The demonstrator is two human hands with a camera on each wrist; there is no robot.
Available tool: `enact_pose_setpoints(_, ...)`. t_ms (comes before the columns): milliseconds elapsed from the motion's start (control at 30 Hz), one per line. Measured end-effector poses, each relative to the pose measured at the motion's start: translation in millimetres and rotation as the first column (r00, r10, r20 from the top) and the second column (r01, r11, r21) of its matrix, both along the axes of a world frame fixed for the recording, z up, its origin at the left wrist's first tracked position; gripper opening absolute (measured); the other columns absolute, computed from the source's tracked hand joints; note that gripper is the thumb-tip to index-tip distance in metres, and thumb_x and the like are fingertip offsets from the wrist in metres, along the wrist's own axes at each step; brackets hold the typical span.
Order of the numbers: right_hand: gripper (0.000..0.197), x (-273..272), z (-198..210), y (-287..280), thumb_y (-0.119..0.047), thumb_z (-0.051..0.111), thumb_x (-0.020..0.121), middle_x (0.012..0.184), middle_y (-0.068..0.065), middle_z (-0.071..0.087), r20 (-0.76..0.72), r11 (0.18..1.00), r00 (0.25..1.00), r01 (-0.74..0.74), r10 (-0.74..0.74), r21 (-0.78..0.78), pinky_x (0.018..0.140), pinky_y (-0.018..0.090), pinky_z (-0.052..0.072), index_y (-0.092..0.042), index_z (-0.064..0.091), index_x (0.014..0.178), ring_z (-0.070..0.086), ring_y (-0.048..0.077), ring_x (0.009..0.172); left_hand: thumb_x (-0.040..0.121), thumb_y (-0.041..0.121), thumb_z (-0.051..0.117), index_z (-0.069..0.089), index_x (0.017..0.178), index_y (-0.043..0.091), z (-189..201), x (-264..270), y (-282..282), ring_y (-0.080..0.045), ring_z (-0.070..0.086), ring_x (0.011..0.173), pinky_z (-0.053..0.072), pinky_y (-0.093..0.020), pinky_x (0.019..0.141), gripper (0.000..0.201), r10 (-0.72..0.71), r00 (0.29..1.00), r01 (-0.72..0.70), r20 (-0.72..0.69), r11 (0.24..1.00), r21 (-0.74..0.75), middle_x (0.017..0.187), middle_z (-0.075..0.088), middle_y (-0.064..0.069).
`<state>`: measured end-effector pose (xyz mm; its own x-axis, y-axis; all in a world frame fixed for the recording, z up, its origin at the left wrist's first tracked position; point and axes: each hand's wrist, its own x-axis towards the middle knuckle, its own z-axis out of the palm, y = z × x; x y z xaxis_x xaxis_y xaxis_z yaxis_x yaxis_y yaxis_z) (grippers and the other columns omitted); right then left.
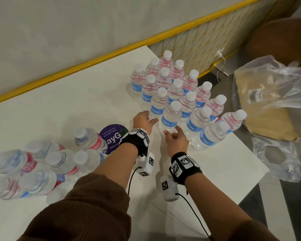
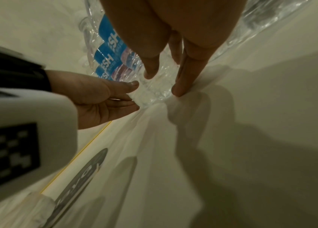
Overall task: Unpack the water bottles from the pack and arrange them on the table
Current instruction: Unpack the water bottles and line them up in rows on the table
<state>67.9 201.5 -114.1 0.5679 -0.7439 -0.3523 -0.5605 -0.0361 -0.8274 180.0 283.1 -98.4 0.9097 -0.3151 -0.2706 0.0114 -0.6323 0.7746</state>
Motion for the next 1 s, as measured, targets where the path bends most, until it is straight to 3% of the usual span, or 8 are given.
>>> enact_pose_setpoints(300, 0.059, 1, 0, 1, -0.032, 0.063, 0.087, 0.099, 0.006, 0.064, 0.002, 0.999, 1.0, 0.024, -0.024, 0.04, 0.086, 0.026, 0.044, -0.017, 0.04, 0.14, 0.061, 0.019, 0.093, 0.082, 0.027, 0.071, 0.054, 0.126, 0.0, 2, 0, -3, -0.03, 0.059, 0.11, 0.044, -0.033, 0.094, 0.054, 0.015, 1.0, -0.015, -0.015, 1.0, 0.01, 0.118, 0.062, -0.019)
enact_pose_setpoints(467, 0.061, -3, -1, -2, -0.037, 0.065, 0.084, 0.097, 0.004, 0.065, -0.055, 0.998, 0.998, -0.007, 0.01, 0.055, 0.096, 0.04, 0.049, -0.015, 0.042, 0.137, 0.064, 0.024, 0.097, 0.085, 0.018, 0.067, 0.054, 0.121, -0.005, 18, -17, 1, -0.032, 0.058, 0.111, 0.044, -0.033, 0.092, 0.044, -0.001, 0.999, 0.004, -0.041, 0.998, 0.067, 0.123, 0.058, -0.02)
enact_pose_setpoints(533, 0.056, -10, 1, 0, -0.038, 0.066, 0.083, 0.099, 0.005, 0.066, -0.102, 0.996, 0.993, -0.049, 0.056, 0.071, 0.095, 0.042, 0.05, -0.014, 0.049, 0.129, 0.065, 0.026, 0.097, 0.086, 0.017, 0.065, 0.053, 0.124, -0.001, 29, -30, 8, -0.031, 0.058, 0.113, 0.043, -0.032, 0.093, 0.044, -0.019, 0.999, 0.021, -0.037, 0.997, 0.069, 0.127, 0.056, -0.018)
enact_pose_setpoints(600, 0.036, -20, 2, 9, -0.037, 0.067, 0.081, 0.097, 0.006, 0.069, -0.129, 0.99, 0.983, -0.125, 0.134, 0.07, 0.092, 0.043, 0.052, -0.017, 0.059, 0.111, 0.066, 0.027, 0.093, 0.087, 0.016, 0.063, 0.053, 0.127, 0.004, 43, -43, 20, -0.026, 0.06, 0.111, 0.042, -0.026, 0.091, 0.043, -0.04, 0.999, 0.041, -0.026, 0.999, 0.035, 0.129, 0.056, -0.013)
enact_pose_setpoints(667, 0.019, -29, 9, 26, -0.031, 0.067, 0.081, 0.09, 0.007, 0.07, -0.102, 0.979, 0.975, -0.19, 0.198, 0.074, 0.085, 0.042, 0.055, -0.02, 0.062, 0.096, 0.067, 0.025, 0.085, 0.088, 0.015, 0.062, 0.057, 0.121, 0.008, 59, -57, 37, -0.021, 0.062, 0.106, 0.043, -0.024, 0.088, 0.035, -0.065, 0.998, 0.065, 0.005, 0.998, -0.007, 0.125, 0.06, -0.008)
enact_pose_setpoints(800, 0.01, -47, 40, 68, -0.014, 0.063, 0.086, 0.081, 0.007, 0.067, 0.0, 0.931, 0.932, -0.362, 0.362, 0.052, 0.079, 0.037, 0.057, -0.012, 0.062, 0.095, 0.063, 0.018, 0.068, 0.088, 0.016, 0.061, 0.062, 0.111, 0.012, 96, -82, 84, -0.017, 0.064, 0.096, 0.05, -0.029, 0.088, 0.023, -0.136, 0.987, 0.139, 0.087, 0.99, -0.024, 0.113, 0.065, -0.001)
enact_pose_setpoints(900, 0.011, -57, 63, 101, -0.012, 0.062, 0.085, 0.086, 0.012, 0.068, 0.043, 0.869, 0.868, -0.494, 0.495, -0.014, 0.077, 0.035, 0.054, -0.011, 0.063, 0.096, 0.061, 0.018, 0.07, 0.087, 0.014, 0.061, 0.064, 0.105, 0.013, 120, -99, 123, -0.014, 0.062, 0.083, 0.052, -0.027, 0.083, 0.019, -0.092, 0.985, 0.104, 0.147, 0.992, -0.077, 0.097, 0.065, 0.003)
enact_pose_setpoints(1000, 0.013, -61, 77, 134, -0.017, 0.065, 0.084, 0.086, 0.006, 0.065, 0.048, 0.825, 0.825, -0.558, 0.563, -0.095, 0.076, 0.031, 0.05, -0.012, 0.065, 0.097, 0.061, 0.021, 0.077, 0.086, 0.012, 0.058, 0.065, 0.1, 0.015, 135, -113, 163, -0.006, 0.058, 0.071, 0.049, -0.017, 0.072, 0.016, -0.029, 0.967, 0.051, 0.252, 0.995, -0.08, 0.085, 0.065, 0.005)
